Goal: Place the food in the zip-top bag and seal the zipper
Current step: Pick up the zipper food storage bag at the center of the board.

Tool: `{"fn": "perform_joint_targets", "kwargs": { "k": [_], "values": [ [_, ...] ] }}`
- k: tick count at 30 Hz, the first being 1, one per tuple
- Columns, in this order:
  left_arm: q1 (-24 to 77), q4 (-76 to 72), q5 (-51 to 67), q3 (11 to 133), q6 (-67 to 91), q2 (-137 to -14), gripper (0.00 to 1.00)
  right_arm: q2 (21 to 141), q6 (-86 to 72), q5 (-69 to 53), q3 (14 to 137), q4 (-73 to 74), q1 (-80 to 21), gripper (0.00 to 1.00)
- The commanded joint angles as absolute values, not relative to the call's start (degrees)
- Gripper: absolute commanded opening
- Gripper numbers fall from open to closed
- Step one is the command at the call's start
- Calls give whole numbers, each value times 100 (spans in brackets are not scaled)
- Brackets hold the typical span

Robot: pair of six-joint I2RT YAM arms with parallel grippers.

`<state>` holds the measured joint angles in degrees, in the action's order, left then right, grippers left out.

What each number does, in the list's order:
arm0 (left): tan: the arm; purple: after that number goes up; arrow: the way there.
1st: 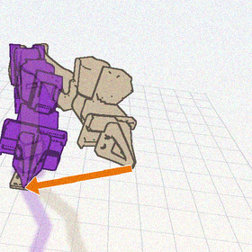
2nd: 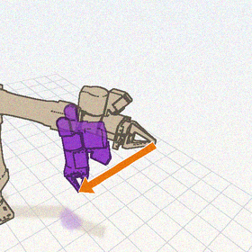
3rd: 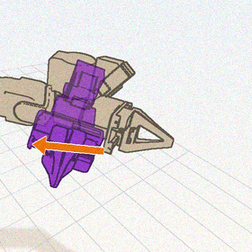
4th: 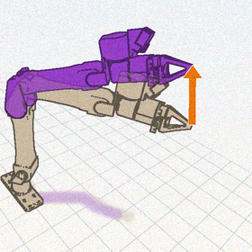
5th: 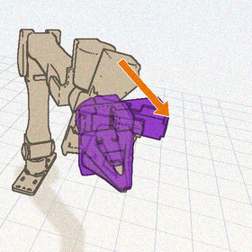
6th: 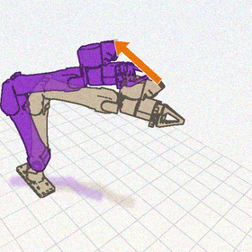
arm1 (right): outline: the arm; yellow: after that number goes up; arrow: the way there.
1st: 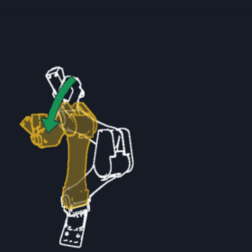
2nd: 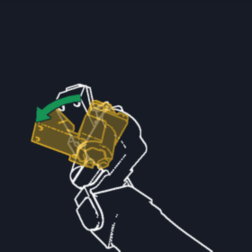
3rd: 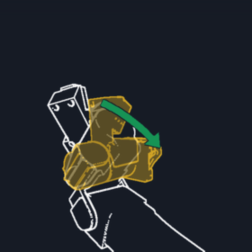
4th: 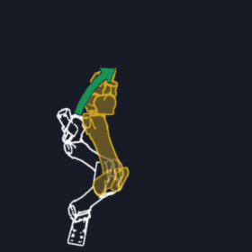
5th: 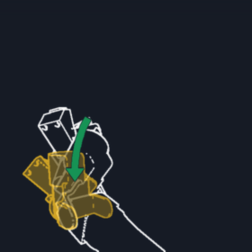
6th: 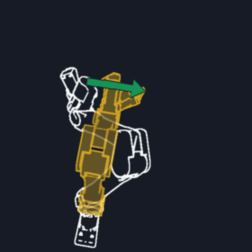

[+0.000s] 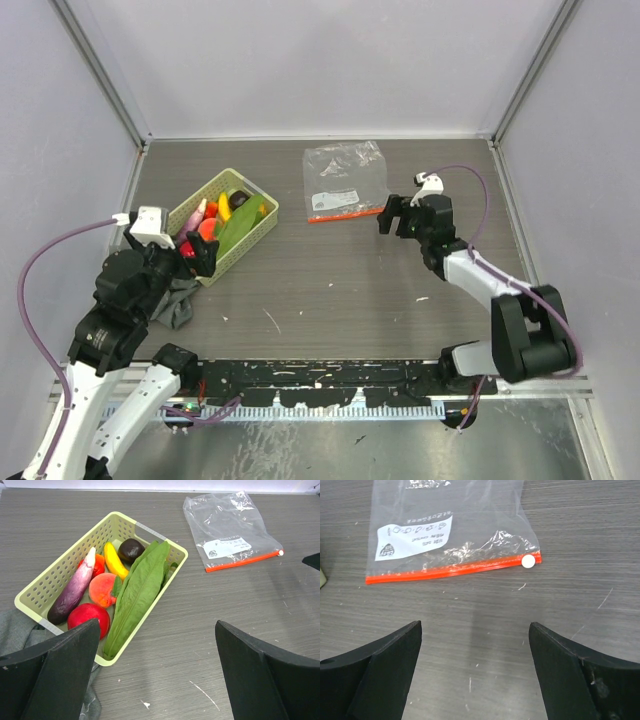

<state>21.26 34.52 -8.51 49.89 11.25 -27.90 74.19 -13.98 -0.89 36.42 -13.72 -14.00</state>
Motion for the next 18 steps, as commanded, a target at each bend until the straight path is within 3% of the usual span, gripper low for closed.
{"fn": "perform_joint_targets", "kwargs": {
  "k": [1,18],
  "values": [
    [2091,3164,-716,5027,1121,-2873,98,8089,-1403,-1113,4207,-2234,-1007,91],
    [2087,3176,-671,5026,1152,-3035,98,11153,-1261,-911,7028,-1731,-746,89]
  ]
}}
